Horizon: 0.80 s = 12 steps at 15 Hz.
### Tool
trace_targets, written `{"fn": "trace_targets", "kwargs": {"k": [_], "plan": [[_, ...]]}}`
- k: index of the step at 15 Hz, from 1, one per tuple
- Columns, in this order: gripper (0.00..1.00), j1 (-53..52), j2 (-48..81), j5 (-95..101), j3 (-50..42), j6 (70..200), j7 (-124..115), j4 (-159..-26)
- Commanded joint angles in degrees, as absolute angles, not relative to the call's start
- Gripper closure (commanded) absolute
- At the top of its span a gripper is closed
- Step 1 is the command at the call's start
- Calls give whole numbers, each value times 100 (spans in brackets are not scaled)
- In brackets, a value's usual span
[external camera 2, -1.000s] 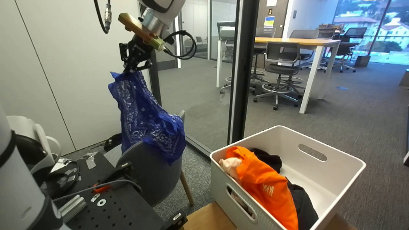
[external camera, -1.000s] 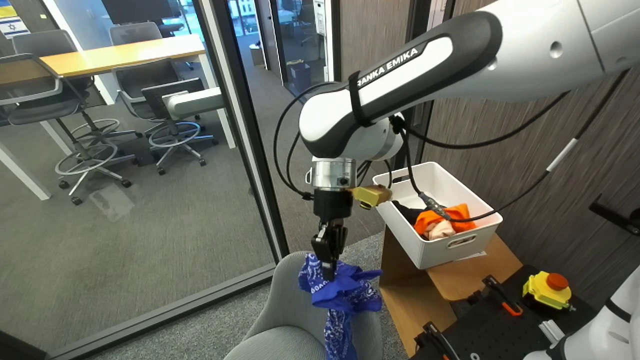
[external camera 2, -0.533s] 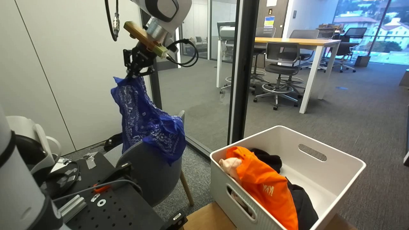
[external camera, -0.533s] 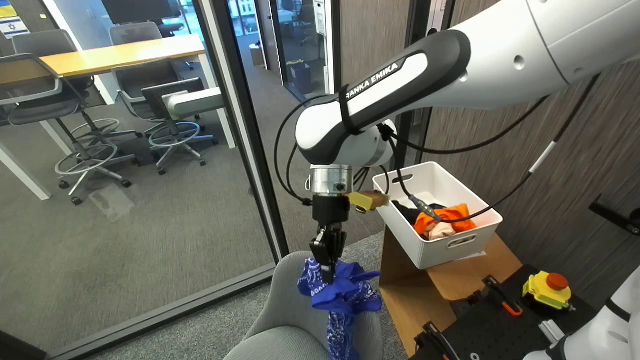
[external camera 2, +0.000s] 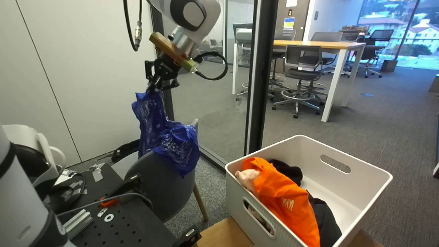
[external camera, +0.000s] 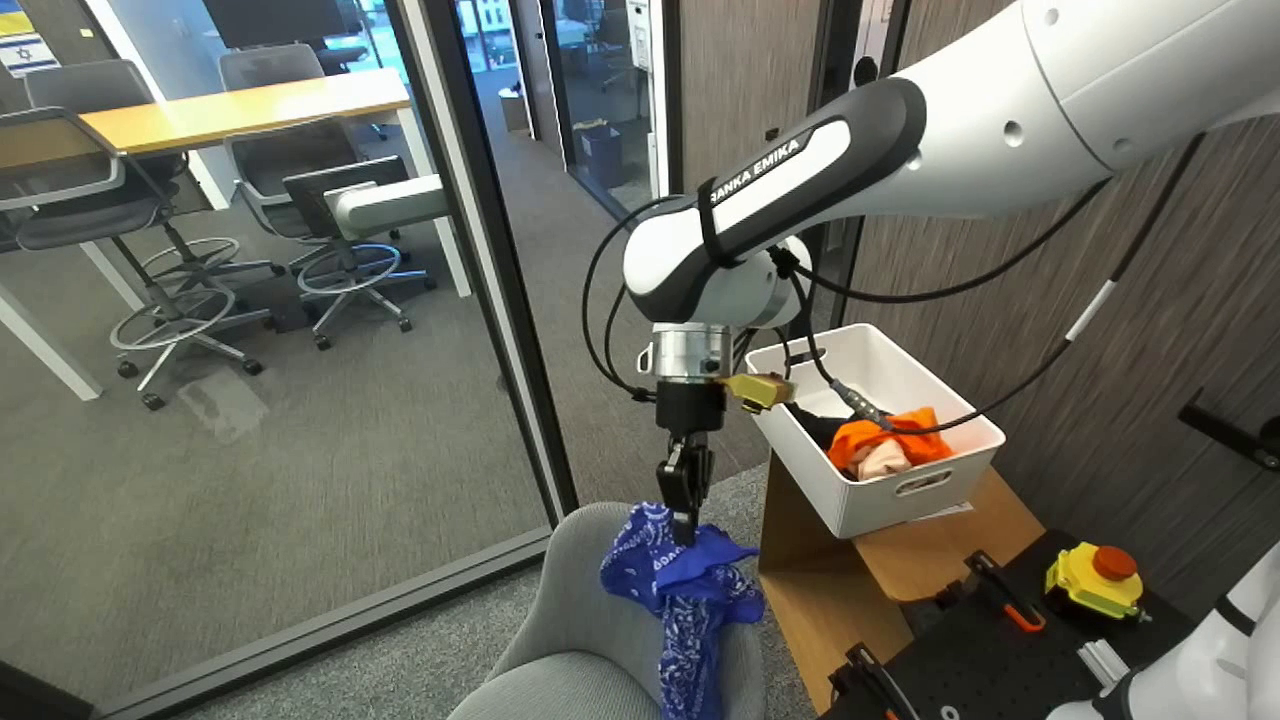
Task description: Pick up the blue cloth from the box and put it on the chair's headrest
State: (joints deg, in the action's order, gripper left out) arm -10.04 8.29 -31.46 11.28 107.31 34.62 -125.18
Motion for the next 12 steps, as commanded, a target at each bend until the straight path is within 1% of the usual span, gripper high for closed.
{"fn": "trace_targets", "kwargs": {"k": [1, 12], "plan": [[93, -763, 931, -2950, 1031, 10700, 3906, -12602], [92, -190, 2034, -2429, 733, 10657, 4218, -12439]]}}
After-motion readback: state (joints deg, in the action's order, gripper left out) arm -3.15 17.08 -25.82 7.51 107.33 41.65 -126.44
